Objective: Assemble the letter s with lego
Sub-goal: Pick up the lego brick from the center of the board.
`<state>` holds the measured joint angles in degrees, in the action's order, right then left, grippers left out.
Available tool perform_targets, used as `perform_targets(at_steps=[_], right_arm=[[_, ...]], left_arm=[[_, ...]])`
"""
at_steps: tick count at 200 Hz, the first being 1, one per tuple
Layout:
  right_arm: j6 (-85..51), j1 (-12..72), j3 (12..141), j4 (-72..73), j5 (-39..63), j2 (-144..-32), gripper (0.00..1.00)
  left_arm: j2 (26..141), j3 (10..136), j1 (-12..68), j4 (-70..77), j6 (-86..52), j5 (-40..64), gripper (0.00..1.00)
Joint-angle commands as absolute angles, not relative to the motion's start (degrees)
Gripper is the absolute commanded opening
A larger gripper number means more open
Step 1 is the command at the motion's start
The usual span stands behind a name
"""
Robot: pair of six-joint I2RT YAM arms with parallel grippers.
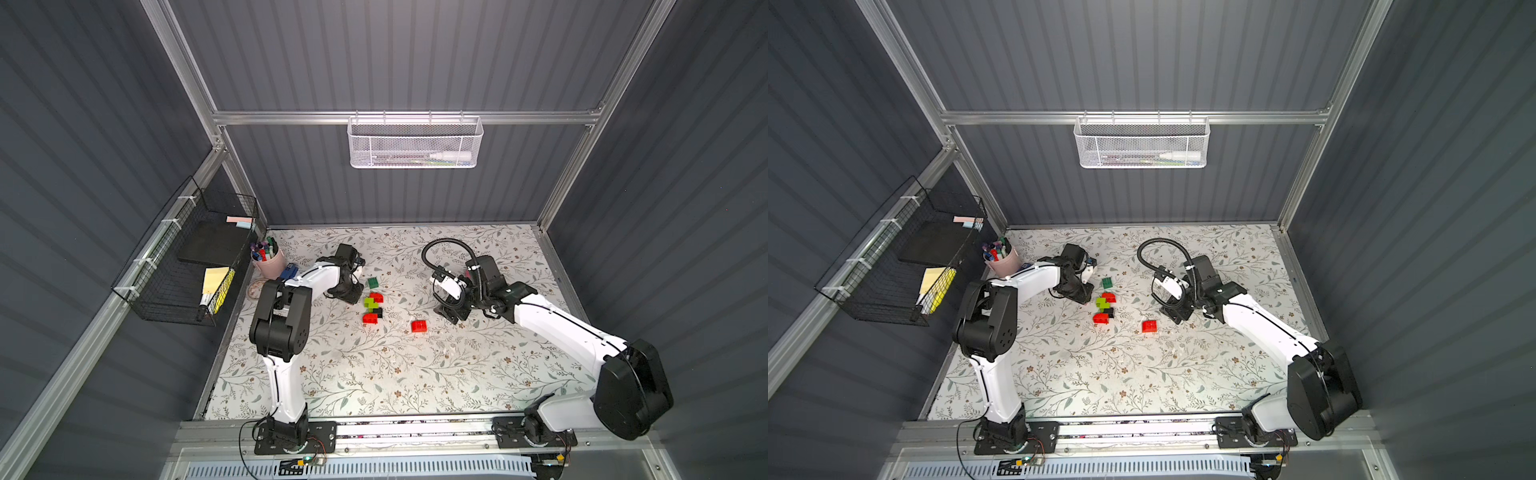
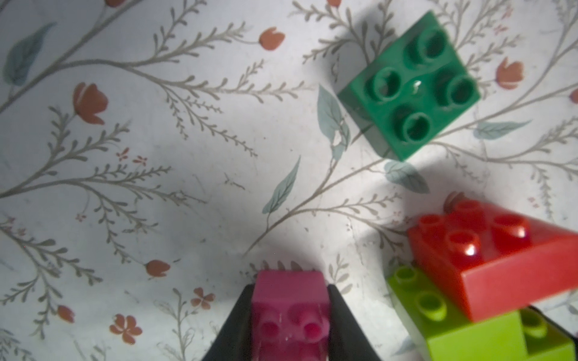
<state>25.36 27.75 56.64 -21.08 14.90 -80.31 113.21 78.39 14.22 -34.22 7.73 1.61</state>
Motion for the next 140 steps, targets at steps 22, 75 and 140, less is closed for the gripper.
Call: perform_targets(at_steps=[22,75,140], right_arm=[[19.35,26.18,57.47,-22.07,13.58,-80.86,0.85],[5.47,21.13,58.39,-23.47,17.47,-82.70,0.85],[-5.44,19.69,56.73,-23.88,20.50,-84.02,0.85]], left_arm=[[106.34,79.12,16.36,-39.40,3.35,0.90,0.30],[96.47,77.30,22.43,-45.97,-10.39,-2.10,0.31],[94.52,77.06,35.91,-46.61,-25.74,-5.73,0.21]])
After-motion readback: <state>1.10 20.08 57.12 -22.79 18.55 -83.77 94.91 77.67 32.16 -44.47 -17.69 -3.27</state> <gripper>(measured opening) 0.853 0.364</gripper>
